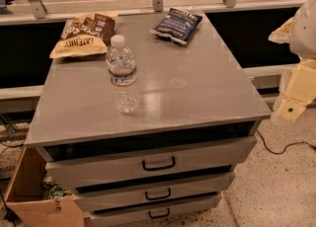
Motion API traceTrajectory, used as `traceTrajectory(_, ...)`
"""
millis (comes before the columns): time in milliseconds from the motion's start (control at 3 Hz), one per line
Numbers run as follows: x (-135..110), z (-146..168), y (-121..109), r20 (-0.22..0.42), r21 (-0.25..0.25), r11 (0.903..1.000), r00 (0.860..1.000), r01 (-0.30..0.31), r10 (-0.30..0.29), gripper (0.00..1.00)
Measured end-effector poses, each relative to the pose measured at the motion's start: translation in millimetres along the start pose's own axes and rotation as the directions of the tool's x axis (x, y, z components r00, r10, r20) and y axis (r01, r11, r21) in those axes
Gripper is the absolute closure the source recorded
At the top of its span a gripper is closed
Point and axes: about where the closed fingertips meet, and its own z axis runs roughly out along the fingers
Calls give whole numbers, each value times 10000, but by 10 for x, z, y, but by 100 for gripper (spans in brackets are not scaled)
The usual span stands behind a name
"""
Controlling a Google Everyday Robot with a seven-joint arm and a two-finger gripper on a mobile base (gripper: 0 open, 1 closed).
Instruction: Move water bottle near brown chip bag
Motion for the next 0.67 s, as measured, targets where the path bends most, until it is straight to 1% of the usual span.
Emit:
traceTrajectory(333, 0, 0, 0, 2, -1, 10000, 10000, 0, 0, 0)
traceTrajectory(667, -269, 303, -105, 1051, -361, 9993, 9944, -68, 105, 0)
